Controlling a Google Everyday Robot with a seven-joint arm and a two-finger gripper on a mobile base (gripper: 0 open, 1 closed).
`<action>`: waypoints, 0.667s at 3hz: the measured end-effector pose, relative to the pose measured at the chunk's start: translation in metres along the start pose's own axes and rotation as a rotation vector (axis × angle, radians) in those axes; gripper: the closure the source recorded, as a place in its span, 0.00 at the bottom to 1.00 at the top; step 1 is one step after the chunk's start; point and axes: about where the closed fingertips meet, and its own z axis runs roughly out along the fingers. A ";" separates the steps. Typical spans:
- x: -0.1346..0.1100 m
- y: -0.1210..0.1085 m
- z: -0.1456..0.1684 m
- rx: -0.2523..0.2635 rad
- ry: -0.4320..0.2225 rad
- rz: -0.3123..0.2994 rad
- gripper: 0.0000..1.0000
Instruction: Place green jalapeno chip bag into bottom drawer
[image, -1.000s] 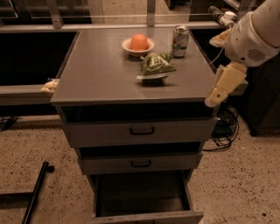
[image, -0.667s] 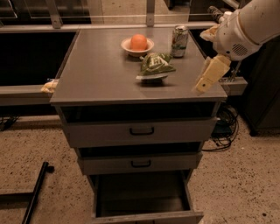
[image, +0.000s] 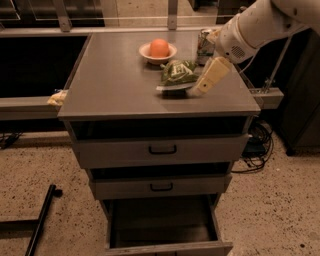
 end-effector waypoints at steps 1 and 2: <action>-0.006 -0.019 0.037 -0.036 -0.022 0.026 0.00; -0.019 -0.030 0.070 -0.077 -0.050 0.047 0.00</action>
Offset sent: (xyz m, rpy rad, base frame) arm 0.0916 0.0622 -0.0363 0.1157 0.1023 0.0432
